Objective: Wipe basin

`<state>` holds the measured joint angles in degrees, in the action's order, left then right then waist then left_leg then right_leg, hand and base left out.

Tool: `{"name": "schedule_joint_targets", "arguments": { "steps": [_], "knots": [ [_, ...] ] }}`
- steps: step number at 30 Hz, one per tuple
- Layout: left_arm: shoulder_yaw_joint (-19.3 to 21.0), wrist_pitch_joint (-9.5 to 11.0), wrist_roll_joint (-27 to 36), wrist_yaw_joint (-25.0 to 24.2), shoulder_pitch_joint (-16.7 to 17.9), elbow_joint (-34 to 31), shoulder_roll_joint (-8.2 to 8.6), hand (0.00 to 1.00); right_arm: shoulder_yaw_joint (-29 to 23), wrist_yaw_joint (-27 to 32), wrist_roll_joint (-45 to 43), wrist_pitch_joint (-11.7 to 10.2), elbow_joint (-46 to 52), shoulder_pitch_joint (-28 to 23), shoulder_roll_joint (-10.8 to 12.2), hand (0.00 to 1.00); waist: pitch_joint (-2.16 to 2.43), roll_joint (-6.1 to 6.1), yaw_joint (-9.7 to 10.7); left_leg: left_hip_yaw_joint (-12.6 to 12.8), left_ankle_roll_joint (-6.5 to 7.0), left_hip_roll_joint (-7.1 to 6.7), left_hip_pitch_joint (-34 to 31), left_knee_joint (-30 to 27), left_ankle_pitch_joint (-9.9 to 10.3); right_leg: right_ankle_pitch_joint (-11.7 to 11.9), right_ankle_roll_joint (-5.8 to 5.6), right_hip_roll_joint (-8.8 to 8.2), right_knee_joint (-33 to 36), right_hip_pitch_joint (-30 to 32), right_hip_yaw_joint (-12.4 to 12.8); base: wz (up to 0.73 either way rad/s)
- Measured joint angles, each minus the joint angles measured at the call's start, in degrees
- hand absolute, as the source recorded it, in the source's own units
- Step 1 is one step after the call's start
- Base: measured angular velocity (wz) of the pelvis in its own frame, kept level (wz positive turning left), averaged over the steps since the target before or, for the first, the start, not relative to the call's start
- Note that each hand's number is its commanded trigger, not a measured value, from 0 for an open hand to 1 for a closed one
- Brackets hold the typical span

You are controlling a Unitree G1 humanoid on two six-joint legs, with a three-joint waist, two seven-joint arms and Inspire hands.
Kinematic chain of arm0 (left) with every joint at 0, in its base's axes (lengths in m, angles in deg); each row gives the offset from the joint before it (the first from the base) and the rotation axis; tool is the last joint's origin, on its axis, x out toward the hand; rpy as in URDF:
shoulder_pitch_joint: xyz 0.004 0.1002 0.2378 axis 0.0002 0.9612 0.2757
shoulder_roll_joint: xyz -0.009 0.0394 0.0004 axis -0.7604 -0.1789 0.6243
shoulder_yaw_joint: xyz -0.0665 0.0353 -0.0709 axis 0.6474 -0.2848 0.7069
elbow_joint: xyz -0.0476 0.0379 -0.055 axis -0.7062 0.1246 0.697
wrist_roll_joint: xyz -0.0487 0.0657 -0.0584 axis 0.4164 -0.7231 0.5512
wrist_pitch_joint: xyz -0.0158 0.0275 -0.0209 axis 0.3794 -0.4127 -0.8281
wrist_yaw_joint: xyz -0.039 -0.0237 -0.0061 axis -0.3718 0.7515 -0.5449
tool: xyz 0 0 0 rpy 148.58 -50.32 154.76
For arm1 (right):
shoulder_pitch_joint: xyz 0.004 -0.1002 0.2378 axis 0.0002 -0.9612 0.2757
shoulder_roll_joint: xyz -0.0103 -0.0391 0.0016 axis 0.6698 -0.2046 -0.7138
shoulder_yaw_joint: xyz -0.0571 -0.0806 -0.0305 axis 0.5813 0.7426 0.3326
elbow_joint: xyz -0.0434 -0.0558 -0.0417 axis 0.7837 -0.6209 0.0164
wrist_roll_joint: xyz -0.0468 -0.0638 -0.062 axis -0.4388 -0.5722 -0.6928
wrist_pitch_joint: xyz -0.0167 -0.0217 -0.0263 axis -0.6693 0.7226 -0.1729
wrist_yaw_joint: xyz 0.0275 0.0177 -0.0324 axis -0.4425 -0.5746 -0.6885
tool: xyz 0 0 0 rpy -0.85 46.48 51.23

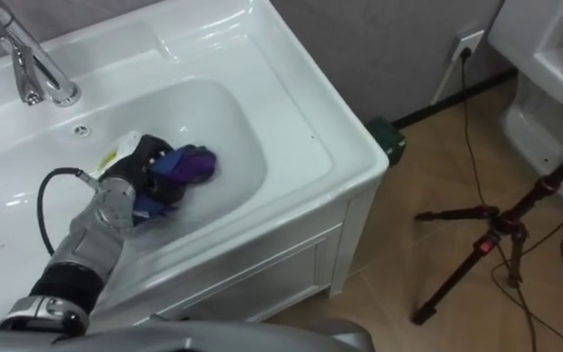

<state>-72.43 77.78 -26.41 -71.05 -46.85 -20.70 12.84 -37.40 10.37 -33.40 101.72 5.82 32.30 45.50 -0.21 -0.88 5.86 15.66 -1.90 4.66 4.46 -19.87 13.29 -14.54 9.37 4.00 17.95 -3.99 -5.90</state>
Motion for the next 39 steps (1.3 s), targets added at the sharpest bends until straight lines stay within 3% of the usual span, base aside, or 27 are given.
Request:
{"name": "schedule_joint_targets", "arguments": {
  "steps": [5,10,14,18,24,26,28,33,36,39],
  "knots": [
    [1.04,-0.85,-6.9,5.62,1.79,5.5,-2.72,1.0,-0.35,0.83,0.05,0.1,-0.19,-0.1,-0.6,0.0,0.44,0.89,-0.02,-0.11,-0.17,0.18,0.01,0.1,-0.1,0.16,0.38,0.14,-0.18,-0.23,-0.09,-0.02],
    [4.01,-1.8,-13.32,8.19,3.33,6.81,-2.84,1.0,-1.52,1.25,-0.28,0.0,-0.25,0.07,-0.66,0.0,0.62,1.24,-0.28,-0.13,-0.25,0.38,0.13,0.15,-0.15,0.2,0.63,0.37,-0.21,-0.25,-0.07,-0.01],
    [5.06,-3.85,-17.84,8.55,4.33,6.53,-2.97,1.0,-2.13,2.13,-0.51,-0.02,-0.23,0.12,-0.74,0.0,0.68,1.36,-0.27,-0.1,-0.26,0.63,0.13,0.09,-0.15,0.31,0.97,0.68,-0.08,-0.08,0.29,-0.05],
    [4.99,-4.78,-22.01,8.42,5.61,6.43,-4.27,1.0,-3.48,2.51,-2.1,-0.02,-0.18,0.18,-0.9,0.0,0.69,1.38,-0.27,-0.12,-0.88,0.67,0.25,0.28,-0.54,0.39,1.2,0.79,0.01,0.02,0.47,-0.03],
    [4.8,-6.15,-24.0,8.37,6.39,7.41,-6.95,1.0,-3.85,3.42,-1.88,-0.73,-1.54,1.8,-2.15,0.0,0.59,1.46,0.04,-1.16,-1.13,0.73,-0.43,-0.07,-0.7,0.42,1.27,0.8,-0.18,0.05,-0.61,0.09],
    [4.78,-6.62,-24.67,8.27,6.49,7.42,-7.53,1.0,-4.84,3.89,-1.93,-0.83,-2.91,2.51,-2.27,0.0,0.34,1.91,0.12,-1.87,-1.14,0.69,-1.03,-0.43,-0.7,0.46,1.35,0.82,-0.39,0.18,-1.06,0.2],
    [4.75,-6.69,-24.66,7.4,6.52,7.46,-8.37,1.0,-6.08,4.26,-1.93,-0.81,-3.68,2.61,-2.31,0.0,0.39,2.13,0.23,-1.95,-1.13,0.72,-1.11,-0.81,-0.69,0.49,1.38,0.82,-0.89,-0.17,-1.64,0.18],
    [4.9,-7.23,-24.65,3.15,6.92,7.82,-12.29,1.0,-8.72,4.7,-1.96,-0.77,-3.94,2.55,-2.92,0.0,0.27,3.65,0.13,-2.49,-1.12,0.65,-2.0,-0.75,-0.7,0.62,1.56,0.8,-1.16,0.11,-2.14,0.04],
    [4.89,-8.07,-24.65,2.23,6.99,7.85,-13.0,1.0,-8.72,5.27,-1.94,-0.96,-3.89,2.68,-3.42,0.0,0.06,4.45,0.1,-2.56,-1.12,0.59,-2.26,-0.75,-0.7,0.62,1.56,0.75,-1.21,0.26,-2.29,0.03],
    [4.89,-8.17,-24.66,1.93,6.99,7.81,-13.31,1.0,-8.69,5.62,-1.89,-1.32,-2.76,2.63,-3.73,0.0,0.18,4.86,-0.06,-2.61,-1.12,0.6,-2.7,-0.76,-0.7,0.59,1.51,0.74,-1.18,0.69,-2.51,0.03]
  ]
}}
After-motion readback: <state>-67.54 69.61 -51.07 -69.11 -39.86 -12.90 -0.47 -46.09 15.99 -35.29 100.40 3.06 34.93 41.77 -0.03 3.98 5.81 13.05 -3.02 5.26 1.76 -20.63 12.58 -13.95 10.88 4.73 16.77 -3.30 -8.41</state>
